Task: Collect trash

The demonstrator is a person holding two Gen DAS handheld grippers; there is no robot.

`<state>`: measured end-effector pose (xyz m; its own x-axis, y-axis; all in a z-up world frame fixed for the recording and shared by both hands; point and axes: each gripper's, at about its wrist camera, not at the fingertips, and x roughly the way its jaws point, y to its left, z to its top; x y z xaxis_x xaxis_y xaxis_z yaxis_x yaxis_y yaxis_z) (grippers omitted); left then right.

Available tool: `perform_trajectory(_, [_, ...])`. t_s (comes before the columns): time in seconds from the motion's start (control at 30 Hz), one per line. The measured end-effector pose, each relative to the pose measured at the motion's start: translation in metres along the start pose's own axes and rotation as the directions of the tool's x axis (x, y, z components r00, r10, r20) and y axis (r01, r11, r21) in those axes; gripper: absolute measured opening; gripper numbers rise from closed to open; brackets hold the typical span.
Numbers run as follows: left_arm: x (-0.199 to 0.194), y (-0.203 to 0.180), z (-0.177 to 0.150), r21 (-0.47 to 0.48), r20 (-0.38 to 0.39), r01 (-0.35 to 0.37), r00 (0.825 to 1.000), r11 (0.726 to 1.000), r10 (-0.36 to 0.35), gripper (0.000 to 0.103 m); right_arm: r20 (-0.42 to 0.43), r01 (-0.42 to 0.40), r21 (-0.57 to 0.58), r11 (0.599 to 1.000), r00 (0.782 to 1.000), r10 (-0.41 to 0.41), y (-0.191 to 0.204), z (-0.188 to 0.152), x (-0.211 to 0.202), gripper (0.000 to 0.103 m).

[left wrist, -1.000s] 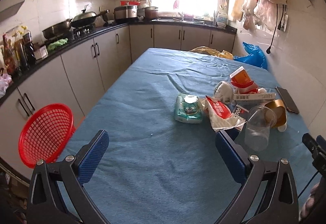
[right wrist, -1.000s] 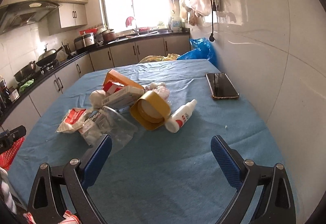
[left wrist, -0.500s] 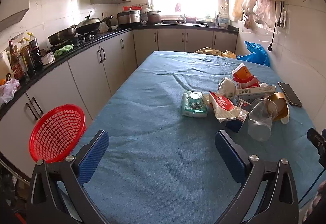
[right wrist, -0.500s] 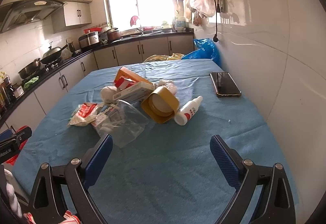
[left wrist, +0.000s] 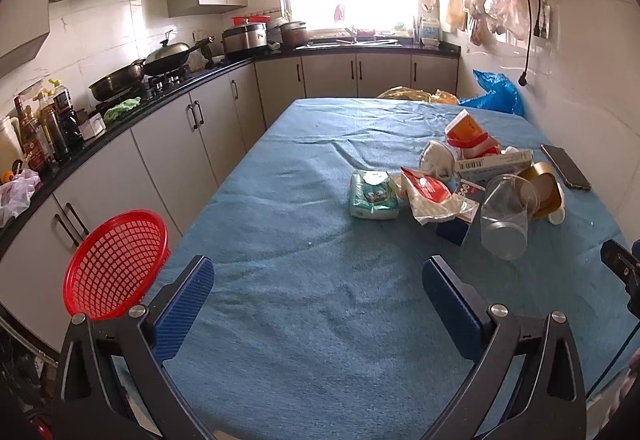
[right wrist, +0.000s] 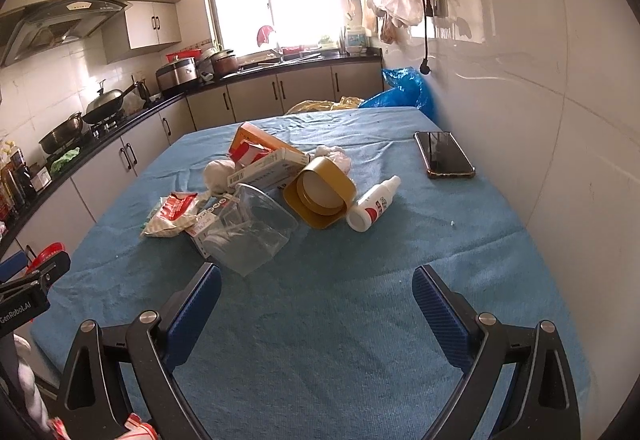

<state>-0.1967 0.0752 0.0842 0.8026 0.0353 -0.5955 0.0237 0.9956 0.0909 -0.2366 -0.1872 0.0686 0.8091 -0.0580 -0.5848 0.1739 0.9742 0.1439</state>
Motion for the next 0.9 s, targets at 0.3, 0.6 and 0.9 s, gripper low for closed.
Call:
perform_trajectory(0.3, [0.02, -0.009, -0.002, 0.007, -0.059, 0.023, 0.998, 1.0, -0.023, 0.103, -0.044, -0.008, 0.027, 1.0, 0.999, 0.009, -0.01, -0.001, 0.018, 0.099])
perform_trajectory(0.6, [0.052, -0.014, 0.002, -0.006, -0.141, 0.069, 0.988, 0.998, -0.069, 0.103, -0.095, -0.003, 0.054, 0.999, 0.995, 0.009, -0.025, 0.003, 0.044, 0.099])
perform_trajectory(0.9, [0.091, -0.008, 0.034, -0.115, -0.231, 0.264, 0.93, 0.958, -0.284, 0.103, -0.134, -0.018, 0.067, 0.998, 0.991, 0.027, -0.046, 0.029, 0.074, 0.099])
